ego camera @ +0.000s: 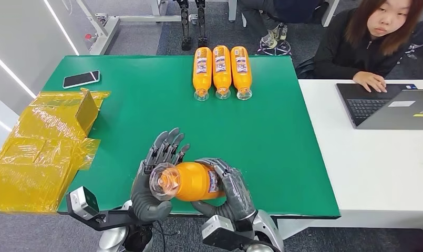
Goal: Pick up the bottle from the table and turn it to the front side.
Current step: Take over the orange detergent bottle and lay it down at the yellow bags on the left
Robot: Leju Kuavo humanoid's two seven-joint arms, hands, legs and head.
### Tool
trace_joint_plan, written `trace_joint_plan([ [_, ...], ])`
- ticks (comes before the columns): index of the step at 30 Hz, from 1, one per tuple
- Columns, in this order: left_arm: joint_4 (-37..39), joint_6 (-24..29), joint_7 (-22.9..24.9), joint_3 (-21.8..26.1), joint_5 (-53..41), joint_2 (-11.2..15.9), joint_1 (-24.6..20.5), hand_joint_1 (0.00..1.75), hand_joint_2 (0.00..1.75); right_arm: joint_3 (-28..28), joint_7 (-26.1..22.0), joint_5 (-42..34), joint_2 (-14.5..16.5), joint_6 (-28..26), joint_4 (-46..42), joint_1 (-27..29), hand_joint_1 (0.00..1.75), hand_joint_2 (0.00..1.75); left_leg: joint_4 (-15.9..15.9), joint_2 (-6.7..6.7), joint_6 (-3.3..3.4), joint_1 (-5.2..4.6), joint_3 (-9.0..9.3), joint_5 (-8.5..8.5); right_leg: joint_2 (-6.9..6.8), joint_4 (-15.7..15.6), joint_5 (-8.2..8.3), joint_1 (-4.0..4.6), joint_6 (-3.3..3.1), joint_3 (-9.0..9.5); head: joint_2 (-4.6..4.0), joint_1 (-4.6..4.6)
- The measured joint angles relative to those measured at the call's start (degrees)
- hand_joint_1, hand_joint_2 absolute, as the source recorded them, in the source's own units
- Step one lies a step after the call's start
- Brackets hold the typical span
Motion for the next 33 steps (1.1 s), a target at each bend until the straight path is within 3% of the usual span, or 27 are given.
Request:
trace_joint_plan([
  [6, -0.62, 3.79, -0.34, 0.0, -3.54, 0.02, 0.48, 0.02, 1.75, 0.07, -0.12, 0.27, 0.94, 1.04, 1.14, -0.42, 1.75, 1.75, 0.0, 0.0, 0.0, 0.0, 0.0, 0.0, 0.0, 0.0, 0.0, 0.0, 0.0, 0.0, 0.0, -0.01],
  [9, -1.15, 6.56, -0.61, 0.0, -5.81, 0.03, 0.73, 1.14, 1.75, 0.46, -0.08, 0.8, 1.72, 1.95, 1.71, -0.81, 1.75, 1.75, 0.0, 0.0, 0.0, 0.0, 0.0, 0.0, 0.0, 0.0, 0.0, 0.0, 0.0, 0.0, 0.0, -0.01],
  [10, -1.38, 7.12, -0.63, 0.0, -6.21, 0.04, 0.77, 1.26, 1.75, 0.63, -0.07, 0.91, 1.94, 2.14, 1.92, -0.97, 1.75, 1.75, 0.0, 0.0, 0.0, 0.01, 0.0, 0.0, 0.0, 0.0, 0.0, 0.0, 0.0, 0.0, 0.0, -0.01],
  [13, -1.86, 8.58, -0.63, 0.02, -7.38, 0.09, 0.83, 0.14, 1.75, 0.98, 0.02, 0.96, 2.36, 2.44, 2.51, -1.51, 1.75, 1.75, -0.01, 0.0, 0.0, 0.0, 0.0, 0.0, 0.0, 0.01, 0.0, 0.0, 0.0, 0.0, 0.0, -0.01],
  [14, -1.91, 9.06, -0.63, 0.02, -7.8, 0.11, 0.82, 0.0, 1.75, 1.04, 0.04, 0.89, 2.4, 2.52, 2.64, -1.66, 1.75, 1.75, 0.0, 0.0, 0.0, 0.0, 0.0, 0.0, 0.0, 0.01, 0.0, 0.0, 0.0, 0.0, 0.0, -0.01],
  [26, -1.92, 15.82, -0.96, 0.21, -13.26, 0.45, 0.77, 0.03, 1.75, 2.79, 6.05, 6.57, 3.03, 2.93, 2.28, -3.18, 1.75, 1.75, 0.0, 0.0, 0.0, 0.0, 0.0, 0.0, 0.0, 0.0, 0.0, 0.0, 0.0, 0.0, 0.0, -0.01],
  [30, -1.92, 16.0, -0.96, 0.38, -13.25, 0.45, 0.75, 1.75, 1.75, 2.95, 6.48, 6.82, 3.34, 3.22, 2.15, -3.77, 1.75, 1.75, 0.0, 0.0, 0.0, 0.01, 0.0, 0.0, 0.0, 0.01, 0.0, 0.0, 0.0, 0.0, 0.0, -0.01],
  [33, -1.92, 16.08, -0.96, 0.62, -13.17, 0.45, 0.76, 1.75, 1.75, 2.97, 6.55, 6.98, 3.39, 3.44, 2.15, -4.08, 1.75, 1.75, 0.0, 0.0, 0.0, 0.0, 0.0, 0.0, 0.0, 0.0, 0.0, 0.0, 0.0, 0.0, 0.0, 0.01],
])
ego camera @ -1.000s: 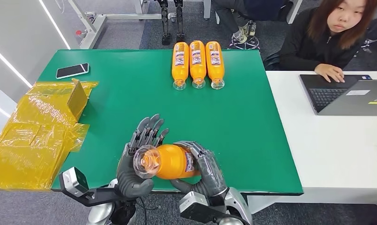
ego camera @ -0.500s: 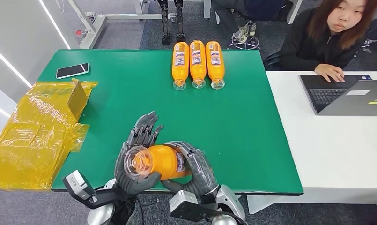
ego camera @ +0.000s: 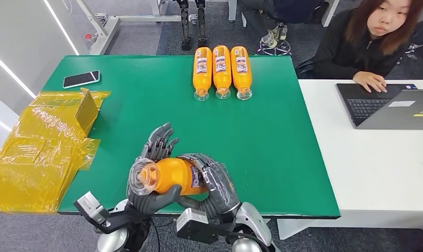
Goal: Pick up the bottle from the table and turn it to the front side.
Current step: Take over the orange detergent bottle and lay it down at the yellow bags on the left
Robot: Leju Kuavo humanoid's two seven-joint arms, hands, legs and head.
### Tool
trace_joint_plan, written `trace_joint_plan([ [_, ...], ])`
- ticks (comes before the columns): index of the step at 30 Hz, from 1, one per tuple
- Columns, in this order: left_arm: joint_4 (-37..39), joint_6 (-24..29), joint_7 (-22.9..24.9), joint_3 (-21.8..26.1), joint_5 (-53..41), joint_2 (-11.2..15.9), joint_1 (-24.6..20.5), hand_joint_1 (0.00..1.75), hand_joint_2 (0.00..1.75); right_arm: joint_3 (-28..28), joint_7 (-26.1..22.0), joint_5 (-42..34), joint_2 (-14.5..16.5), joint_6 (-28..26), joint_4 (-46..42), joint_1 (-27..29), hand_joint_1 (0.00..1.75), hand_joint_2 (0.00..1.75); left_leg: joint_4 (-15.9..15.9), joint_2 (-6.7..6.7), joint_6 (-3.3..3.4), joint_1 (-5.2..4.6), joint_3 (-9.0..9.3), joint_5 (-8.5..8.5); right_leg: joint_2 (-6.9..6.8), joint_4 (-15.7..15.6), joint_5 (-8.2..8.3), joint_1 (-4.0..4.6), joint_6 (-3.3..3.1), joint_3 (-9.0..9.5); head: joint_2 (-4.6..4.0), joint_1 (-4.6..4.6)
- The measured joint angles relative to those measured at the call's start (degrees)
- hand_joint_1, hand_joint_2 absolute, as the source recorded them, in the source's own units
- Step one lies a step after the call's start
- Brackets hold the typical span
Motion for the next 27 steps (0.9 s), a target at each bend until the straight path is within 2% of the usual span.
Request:
trace_joint_plan([
  [16, -0.17, 0.26, -0.13, 0.9, 0.92, -0.04, 0.05, 1.75, 1.75, 0.0, 0.13, -0.89, 0.26, 0.52, 0.51, -0.36, 1.75, 1.75, 0.0, 0.0, 0.0, 0.0, 0.0, 0.0, 0.0, 0.0, 0.0, 0.0, 0.0, 0.0, 0.0, -0.02],
  [20, -0.37, 0.52, -0.15, 1.06, 1.02, -0.04, 0.11, 1.75, 1.75, 0.04, -0.46, -1.73, 0.27, 0.75, 1.16, -0.7, 0.03, 1.75, 0.0, 0.0, 0.0, 0.0, -0.01, 0.0, -0.01, 0.0, 0.0, 0.0, 0.0, 0.0, 0.0, -0.01],
  [27, -0.74, 0.71, -0.15, 1.36, 1.15, -0.04, 0.39, 1.75, 1.75, 0.32, -1.31, -2.04, 0.42, 0.29, 1.46, -0.9, 0.0, 1.75, 0.0, 0.0, 0.0, 0.0, -0.01, 0.0, -0.01, 0.0, 0.0, 0.0, 0.0, 0.0, -0.01, -0.01],
])
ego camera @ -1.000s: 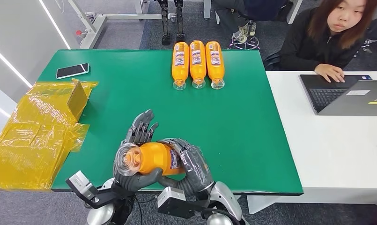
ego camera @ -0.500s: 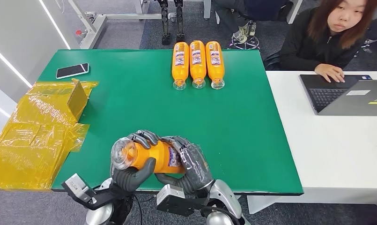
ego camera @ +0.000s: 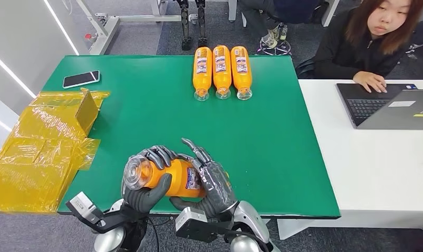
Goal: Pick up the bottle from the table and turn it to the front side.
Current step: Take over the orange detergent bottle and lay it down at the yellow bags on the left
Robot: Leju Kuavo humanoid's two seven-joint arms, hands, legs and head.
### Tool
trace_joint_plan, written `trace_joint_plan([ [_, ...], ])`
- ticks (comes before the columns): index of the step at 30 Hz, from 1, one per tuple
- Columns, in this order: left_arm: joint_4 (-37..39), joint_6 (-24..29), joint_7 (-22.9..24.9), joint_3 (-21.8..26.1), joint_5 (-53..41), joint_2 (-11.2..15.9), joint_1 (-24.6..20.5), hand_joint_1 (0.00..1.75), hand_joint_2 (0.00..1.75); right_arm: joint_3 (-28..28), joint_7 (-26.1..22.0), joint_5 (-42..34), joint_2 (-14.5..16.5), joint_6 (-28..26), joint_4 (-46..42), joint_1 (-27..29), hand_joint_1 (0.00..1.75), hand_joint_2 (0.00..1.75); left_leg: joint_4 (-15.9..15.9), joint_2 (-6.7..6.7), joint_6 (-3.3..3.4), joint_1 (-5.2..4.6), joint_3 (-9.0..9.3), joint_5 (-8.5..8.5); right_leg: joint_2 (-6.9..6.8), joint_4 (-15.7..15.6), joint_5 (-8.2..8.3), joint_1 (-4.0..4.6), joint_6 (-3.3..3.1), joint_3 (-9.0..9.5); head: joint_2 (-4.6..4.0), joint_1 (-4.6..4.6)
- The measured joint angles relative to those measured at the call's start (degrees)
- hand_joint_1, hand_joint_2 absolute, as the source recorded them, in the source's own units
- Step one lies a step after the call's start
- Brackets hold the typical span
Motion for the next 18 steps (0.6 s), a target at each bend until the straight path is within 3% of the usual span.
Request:
trace_joint_plan([
  [13, -0.09, 0.25, -0.06, 0.26, -0.07, -0.01, 0.41, 1.75, 1.75, 0.01, -1.0, -0.15, 0.0, -0.97, 0.34, 0.0, 0.0, 1.75, 0.0, 0.0, 0.0, 0.0, 0.0, 0.0, 0.0, 0.0, 0.0, 0.0, 0.0, 0.0, 0.01, 0.0],
  [18, 0.61, 7.22, 0.04, 2.45, -4.43, 0.12, 0.06, 1.75, 1.75, 0.25, -3.37, -0.27, 0.05, -4.5, 0.59, 0.09, 0.0, 1.75, 0.0, 0.01, 0.0, 0.0, 0.02, 0.0, 0.01, 0.0, 0.0, 0.0, 0.0, -0.02, 0.01, 0.0],
])
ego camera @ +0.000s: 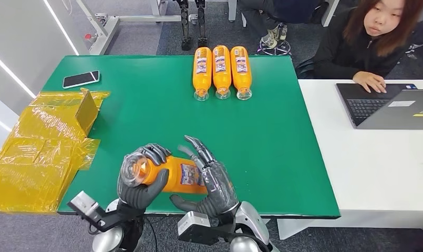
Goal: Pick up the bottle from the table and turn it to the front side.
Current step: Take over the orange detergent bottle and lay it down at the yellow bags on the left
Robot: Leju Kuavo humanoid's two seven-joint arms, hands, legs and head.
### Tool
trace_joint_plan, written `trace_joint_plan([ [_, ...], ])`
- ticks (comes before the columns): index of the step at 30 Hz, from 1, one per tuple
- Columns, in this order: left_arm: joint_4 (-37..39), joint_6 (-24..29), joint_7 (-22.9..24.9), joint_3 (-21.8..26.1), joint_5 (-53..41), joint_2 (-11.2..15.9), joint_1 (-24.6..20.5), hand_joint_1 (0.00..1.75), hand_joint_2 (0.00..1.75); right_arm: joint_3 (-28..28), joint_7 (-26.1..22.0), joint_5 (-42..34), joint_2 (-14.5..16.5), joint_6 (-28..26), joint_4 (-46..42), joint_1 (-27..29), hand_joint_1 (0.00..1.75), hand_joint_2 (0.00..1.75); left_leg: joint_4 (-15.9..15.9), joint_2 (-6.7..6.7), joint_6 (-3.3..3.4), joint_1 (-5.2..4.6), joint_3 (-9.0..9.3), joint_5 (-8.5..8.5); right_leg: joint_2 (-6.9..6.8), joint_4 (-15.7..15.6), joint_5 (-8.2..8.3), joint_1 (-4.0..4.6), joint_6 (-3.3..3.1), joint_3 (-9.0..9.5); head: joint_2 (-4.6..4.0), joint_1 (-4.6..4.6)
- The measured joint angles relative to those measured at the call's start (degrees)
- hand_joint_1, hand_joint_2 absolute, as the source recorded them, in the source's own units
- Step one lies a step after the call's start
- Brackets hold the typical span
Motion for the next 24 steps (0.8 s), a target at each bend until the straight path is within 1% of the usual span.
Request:
trace_joint_plan([
  [3, 2.52, 6.31, -1.25, 3.15, -3.98, 0.52, -1.88, 1.75, 1.75, 0.57, -1.67, -0.89, 0.05, -1.64, 0.08, 0.33, 0.0, 1.75, 0.0, -0.01, -0.01, 0.02, 0.0, 0.01, 0.0, 0.01, -0.01, 0.01, -0.02, -0.02, -0.01, 0.01],
  [5, 5.09, 9.04, -2.27, 5.81, -5.85, 1.1, -4.23, 1.75, 1.75, 1.18, -2.97, -1.79, 0.04, -2.38, 0.42, 0.62, 0.0, 1.75, -0.01, -0.01, -0.03, 0.03, 0.0, 0.03, 0.0, 0.03, 0.0, 0.01, -0.04, -0.01, -0.01, 0.01],
  [9, 11.4, 11.78, -3.3, 11.6, -7.37, 2.38, -9.75, 1.75, 1.75, 2.86, -4.23, -3.89, 0.05, -2.68, 1.48, 0.22, 0.0, 1.75, -0.01, 0.01, -0.07, 0.04, 0.01, 0.07, 0.01, 0.07, 0.04, 0.01, -0.09, -0.01, 0.0, 0.0],
  [13, 16.37, 13.48, -4.02, 15.55, -8.1, 3.42, -13.45, 1.75, 1.75, 4.17, -3.89, -5.41, 0.38, -1.6, 2.37, -1.61, 0.0, 1.75, 0.0, 0.01, -0.07, 0.03, 0.0, 0.09, 0.01, 0.08, 0.04, 0.02, -0.09, -0.01, 0.0, 0.01],
  [15, 18.29, 15.28, -4.24, 16.71, -9.13, 3.91, -14.55, 1.75, 1.75, 4.58, -3.67, -5.85, 0.81, -0.67, 2.84, -2.66, 0.0, 1.75, 0.0, 0.01, -0.07, 0.03, 0.0, 0.09, 0.02, 0.08, 0.04, 0.02, -0.09, -0.01, 0.0, 0.01],
  [18, 20.23, 19.81, -4.16, 17.62, -12.71, 4.67, -15.51, 1.75, 1.75, 5.06, -3.65, -6.33, 1.46, 0.6, 3.59, -4.14, 0.0, 1.75, 0.0, 0.01, -0.08, 0.03, 0.0, 0.09, 0.04, 0.06, 0.03, 0.02, -0.09, -0.02, -0.01, 0.01],
  [22, 21.84, 28.71, -2.81, 17.74, -22.49, 6.01, -16.62, 1.75, 1.75, 5.42, -3.65, -7.07, 2.19, 1.81, 4.68, -5.8, 0.0, 1.75, 0.0, 0.0, -0.08, 0.03, -0.01, 0.09, 0.04, 0.05, 0.03, 0.02, -0.09, -0.03, 0.0, 0.01],
  [24, 22.47, 31.1, -2.27, 17.73, -25.38, 6.55, -17.25, 1.75, 1.75, 5.5, -3.65, -7.09, 2.34, 2.02, 5.08, -6.24, 0.0, 1.75, 0.0, 0.0, -0.08, 0.03, -0.01, 0.09, 0.03, 0.05, 0.03, 0.01, -0.09, -0.03, 0.0, 0.01],
])
